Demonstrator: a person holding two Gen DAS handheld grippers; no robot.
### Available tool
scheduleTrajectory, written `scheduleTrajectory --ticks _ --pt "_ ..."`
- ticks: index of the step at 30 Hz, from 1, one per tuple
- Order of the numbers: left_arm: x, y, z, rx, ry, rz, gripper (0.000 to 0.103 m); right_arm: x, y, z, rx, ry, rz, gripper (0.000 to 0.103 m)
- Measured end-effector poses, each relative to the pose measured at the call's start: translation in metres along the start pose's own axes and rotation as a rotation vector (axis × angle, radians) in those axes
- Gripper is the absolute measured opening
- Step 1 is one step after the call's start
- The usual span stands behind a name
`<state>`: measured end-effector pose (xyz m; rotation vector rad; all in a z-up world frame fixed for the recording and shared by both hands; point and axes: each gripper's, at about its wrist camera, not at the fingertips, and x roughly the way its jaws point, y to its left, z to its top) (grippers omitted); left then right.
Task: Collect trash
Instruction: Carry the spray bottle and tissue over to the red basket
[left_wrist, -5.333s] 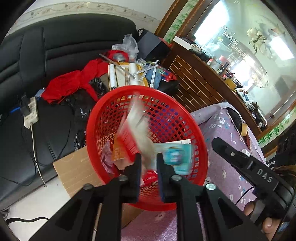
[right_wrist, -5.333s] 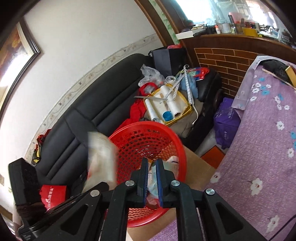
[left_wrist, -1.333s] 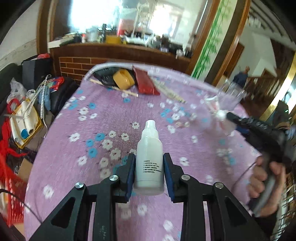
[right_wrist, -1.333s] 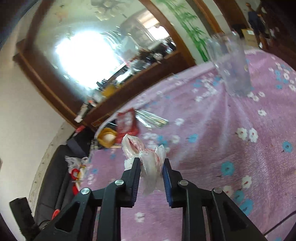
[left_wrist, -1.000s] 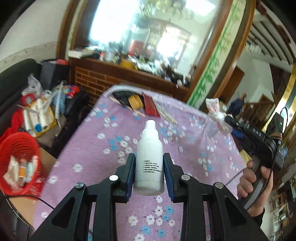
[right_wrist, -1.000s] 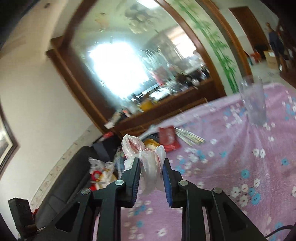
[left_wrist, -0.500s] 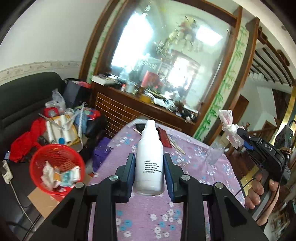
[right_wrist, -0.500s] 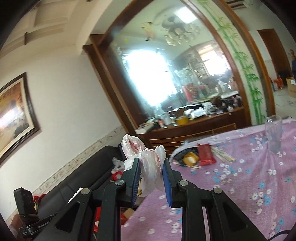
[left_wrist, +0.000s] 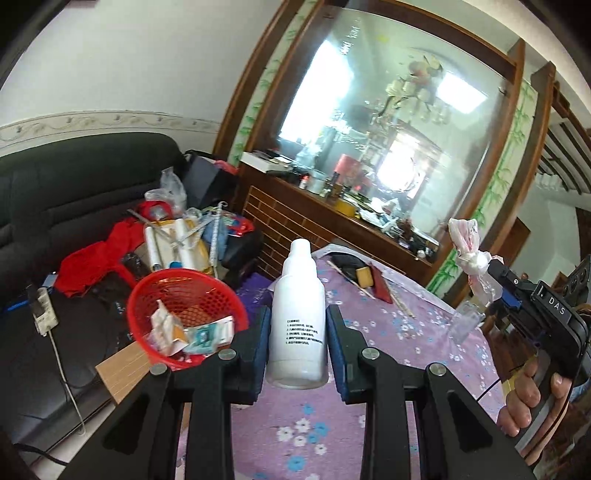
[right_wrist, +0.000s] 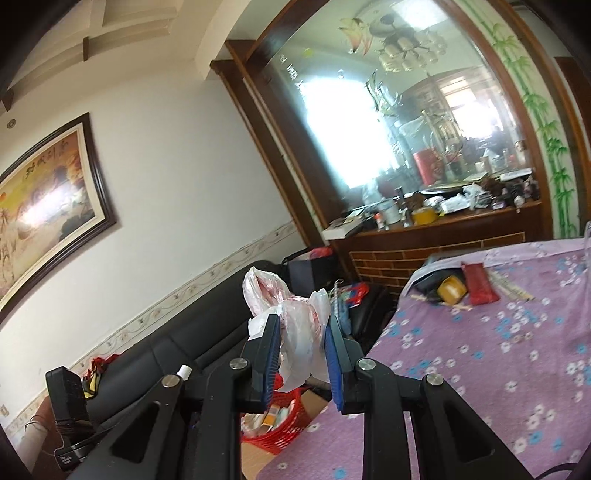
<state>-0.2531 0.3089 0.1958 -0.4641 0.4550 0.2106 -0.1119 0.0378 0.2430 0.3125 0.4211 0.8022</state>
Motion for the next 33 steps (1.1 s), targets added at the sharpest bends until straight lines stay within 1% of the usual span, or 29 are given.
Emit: scheduleTrajectory --ticks 3,10,15,20,33 --pt "0.003 0.003 -0.006 0.013 -0.021 0.046 0.032 0.012 0.007 -0.01 -0.005 0.023 0.021 0.026" --pt "0.018 0.02 -0.015 0.029 -0.038 0.166 0.032 0.059 0.022 -0.036 -0.015 0.114 0.089 0.026" --pt "0.025 0.035 -0.019 0.027 -0.041 0.229 0.032 0.087 0.04 -0.05 -0.046 0.166 0.122 0.026" --pt "0.029 0.05 -0.021 0.012 -0.041 0.269 0.032 0.114 0.054 -0.062 -0.082 0.214 0.141 0.026" --pt "0.044 0.077 -0.016 -0.024 -0.013 0.296 0.032 0.169 0.07 -0.087 -0.084 0.308 0.16 0.026"
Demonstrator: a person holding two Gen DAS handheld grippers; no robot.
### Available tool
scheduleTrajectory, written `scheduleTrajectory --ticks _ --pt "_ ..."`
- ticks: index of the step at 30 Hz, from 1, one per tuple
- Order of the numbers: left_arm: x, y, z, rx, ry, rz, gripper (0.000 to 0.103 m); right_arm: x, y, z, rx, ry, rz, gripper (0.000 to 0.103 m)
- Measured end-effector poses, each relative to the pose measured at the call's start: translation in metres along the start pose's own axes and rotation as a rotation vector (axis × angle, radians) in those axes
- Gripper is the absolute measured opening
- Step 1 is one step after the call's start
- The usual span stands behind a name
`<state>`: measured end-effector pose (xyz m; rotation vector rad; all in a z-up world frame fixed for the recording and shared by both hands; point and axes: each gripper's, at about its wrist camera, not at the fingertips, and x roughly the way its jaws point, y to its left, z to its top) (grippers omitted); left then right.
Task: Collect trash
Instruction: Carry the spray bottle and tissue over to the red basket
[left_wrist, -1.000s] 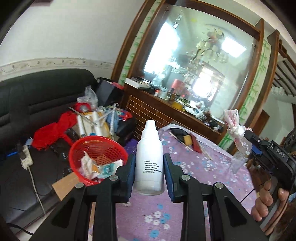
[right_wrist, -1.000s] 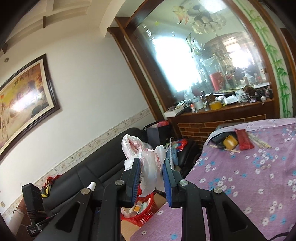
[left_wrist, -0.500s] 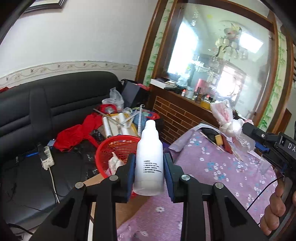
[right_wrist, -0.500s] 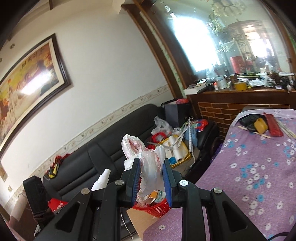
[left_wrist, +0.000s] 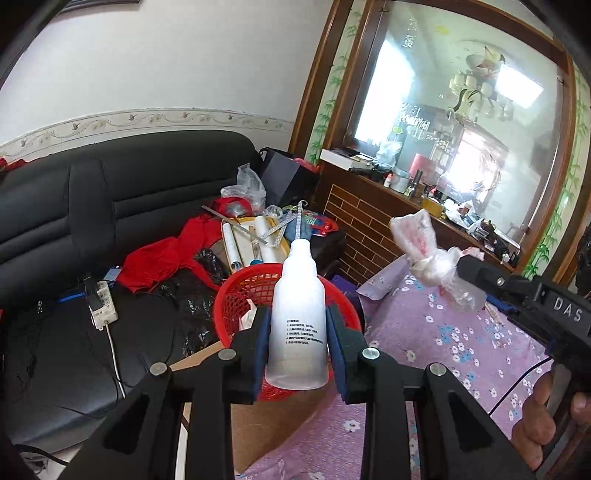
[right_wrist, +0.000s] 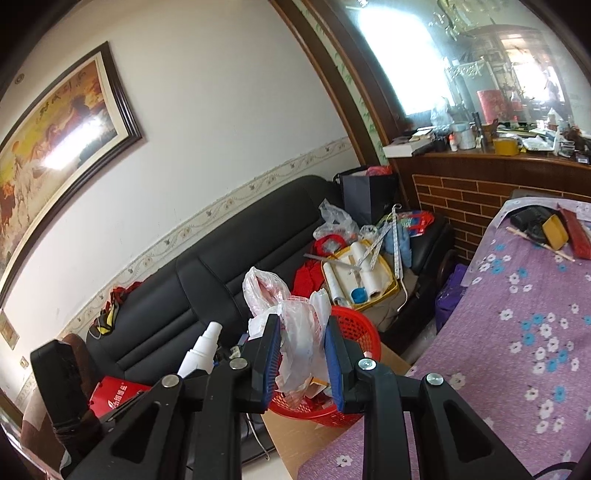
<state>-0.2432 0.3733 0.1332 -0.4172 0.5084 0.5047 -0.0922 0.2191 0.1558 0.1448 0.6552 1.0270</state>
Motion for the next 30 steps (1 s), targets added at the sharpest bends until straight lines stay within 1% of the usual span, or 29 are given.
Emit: scheduleTrajectory --ticks 4,6,10,14,19,30 --pt "0.01 0.003 -0.002 -0.001 0.009 0.011 0.032 0.023 0.001 -0.006 -0.006 0.04 0.0 0.026" --pt "0.016 0.005 -0.002 0.0 0.019 0.018 0.032 0.033 0.002 -0.009 -0.019 0.052 -0.016 0.026" --pt "0.03 0.008 -0.002 -0.008 0.041 -0.005 0.032 0.052 0.001 -0.013 -0.038 0.077 -0.039 0.026" --pt "0.042 0.01 0.0 -0.002 0.059 0.006 0.032 0.069 -0.002 -0.017 -0.041 0.107 -0.045 0.026" --pt "0.055 0.011 0.004 0.015 0.073 0.032 0.032 0.082 -0.006 -0.018 -0.037 0.124 -0.046 0.026" --pt "0.074 0.01 0.006 0.044 0.099 0.056 0.032 0.097 -0.01 -0.016 -0.034 0.149 -0.048 0.026"
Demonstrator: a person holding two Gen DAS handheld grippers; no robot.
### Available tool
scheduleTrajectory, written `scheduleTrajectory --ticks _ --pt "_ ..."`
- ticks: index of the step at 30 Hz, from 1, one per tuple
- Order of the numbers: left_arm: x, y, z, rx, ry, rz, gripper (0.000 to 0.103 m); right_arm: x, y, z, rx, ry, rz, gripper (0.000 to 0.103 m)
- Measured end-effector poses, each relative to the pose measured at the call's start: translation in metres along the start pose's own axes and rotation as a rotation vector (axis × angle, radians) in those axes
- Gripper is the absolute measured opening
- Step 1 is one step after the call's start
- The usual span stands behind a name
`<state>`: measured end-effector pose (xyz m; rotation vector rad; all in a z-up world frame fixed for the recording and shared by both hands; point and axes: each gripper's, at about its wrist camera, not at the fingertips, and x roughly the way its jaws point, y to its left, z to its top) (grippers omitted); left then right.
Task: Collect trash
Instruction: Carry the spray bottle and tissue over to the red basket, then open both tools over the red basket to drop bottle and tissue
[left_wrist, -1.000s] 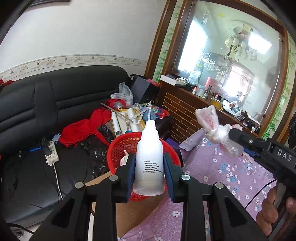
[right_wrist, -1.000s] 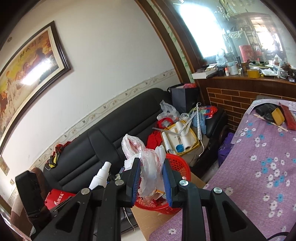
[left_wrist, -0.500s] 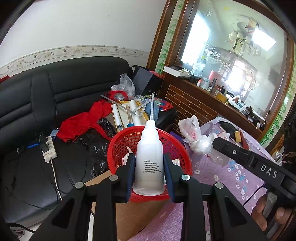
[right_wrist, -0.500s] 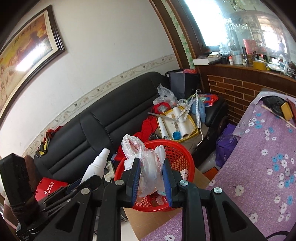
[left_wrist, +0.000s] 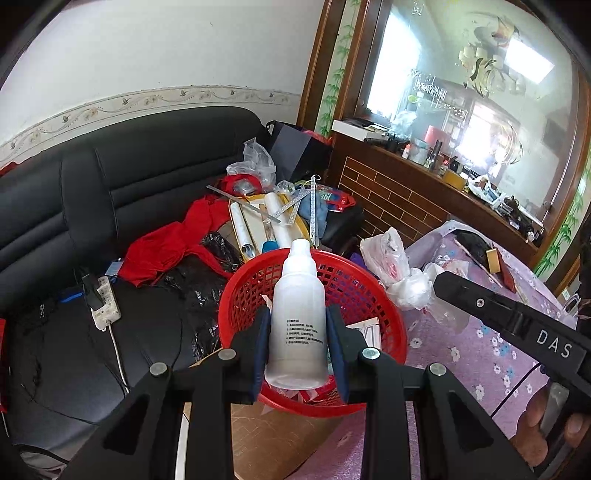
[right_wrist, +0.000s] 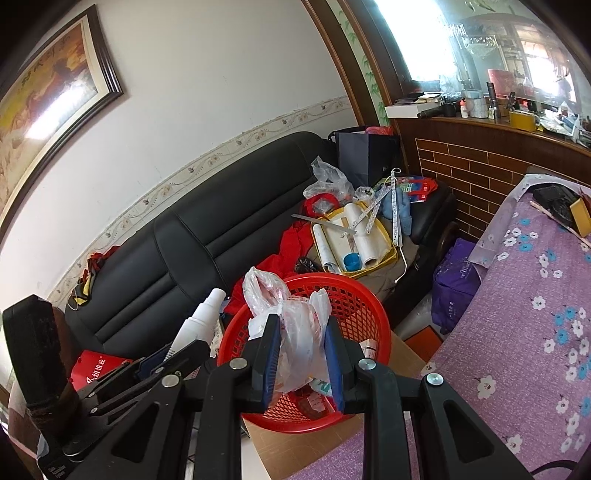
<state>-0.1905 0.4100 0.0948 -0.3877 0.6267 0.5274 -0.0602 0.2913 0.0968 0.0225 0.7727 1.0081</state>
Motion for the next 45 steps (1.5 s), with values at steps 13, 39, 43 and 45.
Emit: scheduleTrajectory --ticks 13,39,43,45 --pt "0.011 -0.001 0.002 0.009 0.015 0.009 0.032 0.009 -0.002 0.0 0.015 0.015 -0.002 0.026" --pt "0.024 0.008 0.004 -0.007 0.044 0.0 0.032 0.029 -0.017 0.001 0.073 0.058 0.009 0.026" --pt "0.033 0.009 0.002 -0.024 0.064 -0.029 0.032 0.037 -0.019 -0.001 0.09 0.073 0.009 0.026" --pt "0.039 0.009 0.0 -0.031 0.078 -0.042 0.032 0.043 -0.022 -0.002 0.104 0.083 0.018 0.026"
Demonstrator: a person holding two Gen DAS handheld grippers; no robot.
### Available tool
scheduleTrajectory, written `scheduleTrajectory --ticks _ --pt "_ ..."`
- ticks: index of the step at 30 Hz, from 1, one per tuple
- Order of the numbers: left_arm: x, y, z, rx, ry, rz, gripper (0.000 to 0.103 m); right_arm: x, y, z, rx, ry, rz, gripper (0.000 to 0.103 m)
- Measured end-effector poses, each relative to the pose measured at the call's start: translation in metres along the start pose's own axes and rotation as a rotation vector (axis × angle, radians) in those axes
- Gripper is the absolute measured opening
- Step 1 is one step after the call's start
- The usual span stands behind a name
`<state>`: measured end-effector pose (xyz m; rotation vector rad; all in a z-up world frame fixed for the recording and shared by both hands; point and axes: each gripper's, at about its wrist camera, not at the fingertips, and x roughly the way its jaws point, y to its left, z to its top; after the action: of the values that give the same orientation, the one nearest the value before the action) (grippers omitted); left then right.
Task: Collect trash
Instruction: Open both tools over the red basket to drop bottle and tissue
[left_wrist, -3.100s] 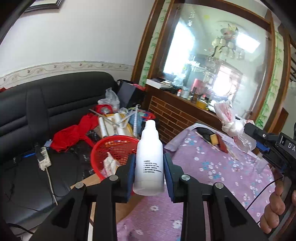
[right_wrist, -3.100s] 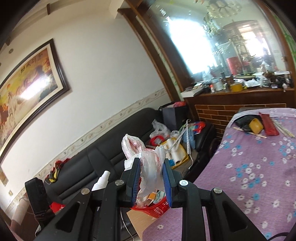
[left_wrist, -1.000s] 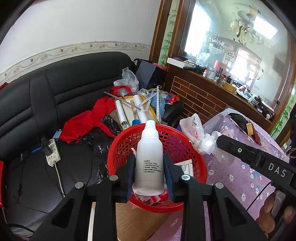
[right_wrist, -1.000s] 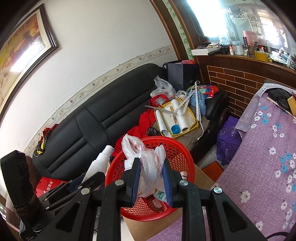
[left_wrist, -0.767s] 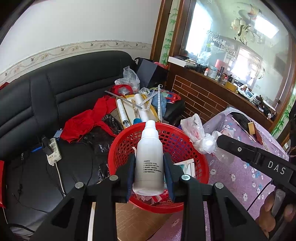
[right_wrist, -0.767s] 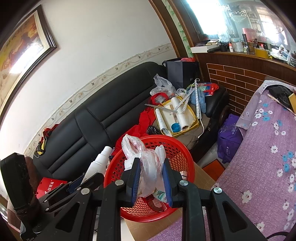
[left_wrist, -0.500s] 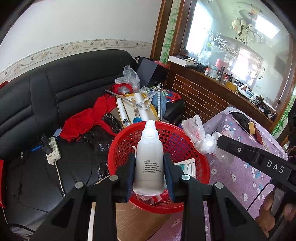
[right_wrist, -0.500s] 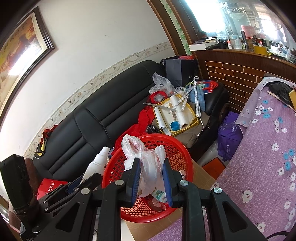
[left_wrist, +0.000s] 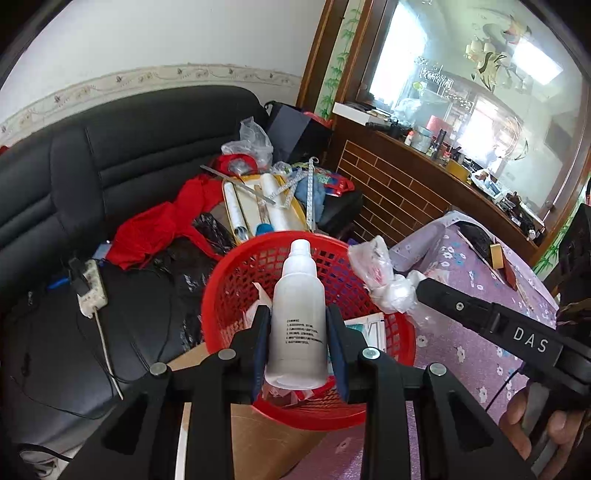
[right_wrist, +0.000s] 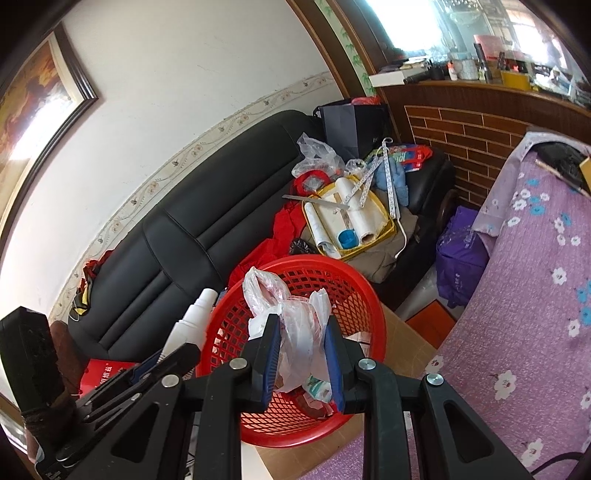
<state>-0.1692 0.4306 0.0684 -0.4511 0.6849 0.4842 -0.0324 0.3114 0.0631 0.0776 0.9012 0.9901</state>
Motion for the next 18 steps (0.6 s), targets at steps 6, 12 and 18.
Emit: scheduleTrajectory --ticks 6,12,18 --pt "0.014 -0.005 -0.003 0.002 0.02 -0.006 0.032 0.009 -0.012 0.0 0.037 -0.008 0.041 0.03" --pt "0.013 -0.007 -0.007 -0.009 0.026 -0.013 0.04 0.001 -0.024 -0.001 0.072 -0.034 0.072 0.076" --pt "-0.009 -0.019 -0.014 0.024 -0.033 0.006 0.068 -0.03 -0.024 -0.002 0.062 -0.081 0.097 0.076"
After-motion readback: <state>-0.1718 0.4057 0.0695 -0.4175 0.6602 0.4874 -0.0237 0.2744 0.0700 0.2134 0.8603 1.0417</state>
